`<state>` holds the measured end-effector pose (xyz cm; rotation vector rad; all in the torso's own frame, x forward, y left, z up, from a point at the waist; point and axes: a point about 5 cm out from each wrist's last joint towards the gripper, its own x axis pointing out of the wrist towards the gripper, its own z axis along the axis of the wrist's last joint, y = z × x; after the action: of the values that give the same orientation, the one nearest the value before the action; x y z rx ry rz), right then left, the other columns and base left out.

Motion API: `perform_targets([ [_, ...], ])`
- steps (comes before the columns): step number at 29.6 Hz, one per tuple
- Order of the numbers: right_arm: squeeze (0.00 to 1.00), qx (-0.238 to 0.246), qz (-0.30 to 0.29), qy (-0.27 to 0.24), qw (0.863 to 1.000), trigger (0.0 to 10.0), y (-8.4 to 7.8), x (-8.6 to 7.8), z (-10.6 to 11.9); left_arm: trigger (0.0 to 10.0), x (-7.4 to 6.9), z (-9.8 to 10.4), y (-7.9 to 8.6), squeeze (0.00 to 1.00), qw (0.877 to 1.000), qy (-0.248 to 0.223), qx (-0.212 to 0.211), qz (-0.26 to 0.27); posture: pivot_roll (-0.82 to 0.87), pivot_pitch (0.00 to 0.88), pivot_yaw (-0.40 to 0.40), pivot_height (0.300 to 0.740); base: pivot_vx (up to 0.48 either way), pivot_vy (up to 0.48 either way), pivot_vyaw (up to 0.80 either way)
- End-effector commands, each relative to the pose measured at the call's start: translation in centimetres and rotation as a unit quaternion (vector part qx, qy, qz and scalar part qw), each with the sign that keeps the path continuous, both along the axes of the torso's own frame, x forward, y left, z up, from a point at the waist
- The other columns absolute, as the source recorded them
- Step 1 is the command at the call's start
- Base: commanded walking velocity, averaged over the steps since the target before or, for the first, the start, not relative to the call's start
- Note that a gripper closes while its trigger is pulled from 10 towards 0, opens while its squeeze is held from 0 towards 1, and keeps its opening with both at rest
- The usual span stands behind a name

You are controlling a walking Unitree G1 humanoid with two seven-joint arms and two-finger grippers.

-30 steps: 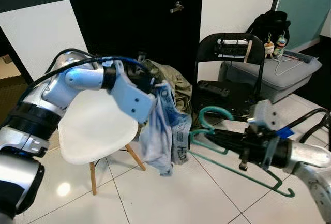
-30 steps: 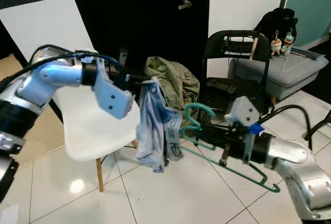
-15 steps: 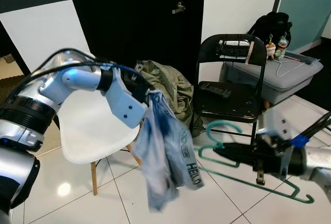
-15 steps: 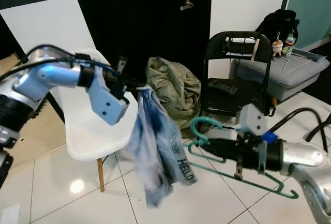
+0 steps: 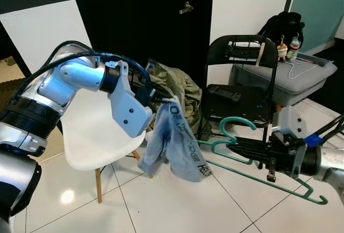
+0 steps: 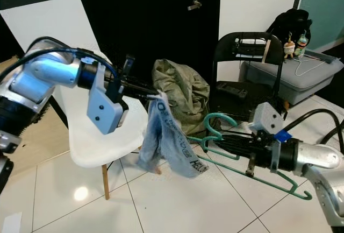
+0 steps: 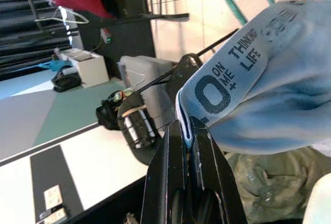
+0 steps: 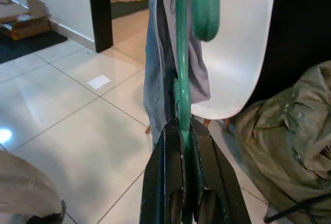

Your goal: Hang hanger

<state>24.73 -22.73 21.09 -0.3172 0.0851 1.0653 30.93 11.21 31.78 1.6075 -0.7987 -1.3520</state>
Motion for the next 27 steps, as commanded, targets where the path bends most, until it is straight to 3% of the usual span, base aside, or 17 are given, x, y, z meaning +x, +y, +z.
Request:
perform_targets([
  [1, 0.00, 0.010, 0.021, -0.026, 0.999, 10.0, 0.4, -0.1, 1.2, 10.0, 0.0, -0.8, 0.5, 0.00, 1.000, 0.005, 0.024, 0.007, -0.04, 0.000, 0.100, 0.740, 0.000, 0.000, 0.00],
  [11, 0.00, 0.012, 0.039, -0.027, 0.999, 10.0, 1.2, -0.3, 1.2, 10.0, 1.1, -0.5, -0.2, 0.00, 0.999, -0.020, 0.010, 0.029, -0.05, 0.000, 0.110, 0.740, 0.000, 0.000, 0.00],
  [17, 0.00, 0.024, 0.022, -0.046, 0.998, 10.0, 1.3, 0.1, 1.7, 10.0, 1.7, -0.5, -0.2, 0.00, 0.998, -0.032, 0.023, 0.051, -0.05, 0.000, 0.113, 0.740, 0.000, 0.000, 0.00],
  [22, 0.00, 0.042, -0.029, -0.081, 0.995, 10.0, 1.2, 1.5, 2.3, 10.0, 0.9, -2.1, -1.2, 0.00, 0.998, -0.005, 0.056, 0.022, -0.05, 0.000, 0.116, 0.740, 0.000, 0.000, 0.00],
  [23, 0.00, 0.049, -0.059, -0.090, 0.993, 10.0, 1.2, 2.3, 2.3, 10.0, -0.1, -2.9, -2.0, 0.00, 0.998, 0.011, 0.064, -0.011, -0.05, 0.000, 0.116, 0.740, 0.000, 0.000, 0.00],
  [27, 0.00, 0.061, -0.086, -0.098, 0.990, 10.0, 1.3, 3.1, 2.3, 10.0, -1.2, -3.2, -3.1, 0.00, 0.997, 0.018, 0.051, -0.052, -0.05, 0.000, 0.115, 0.740, 0.000, 0.000, 0.00],
])
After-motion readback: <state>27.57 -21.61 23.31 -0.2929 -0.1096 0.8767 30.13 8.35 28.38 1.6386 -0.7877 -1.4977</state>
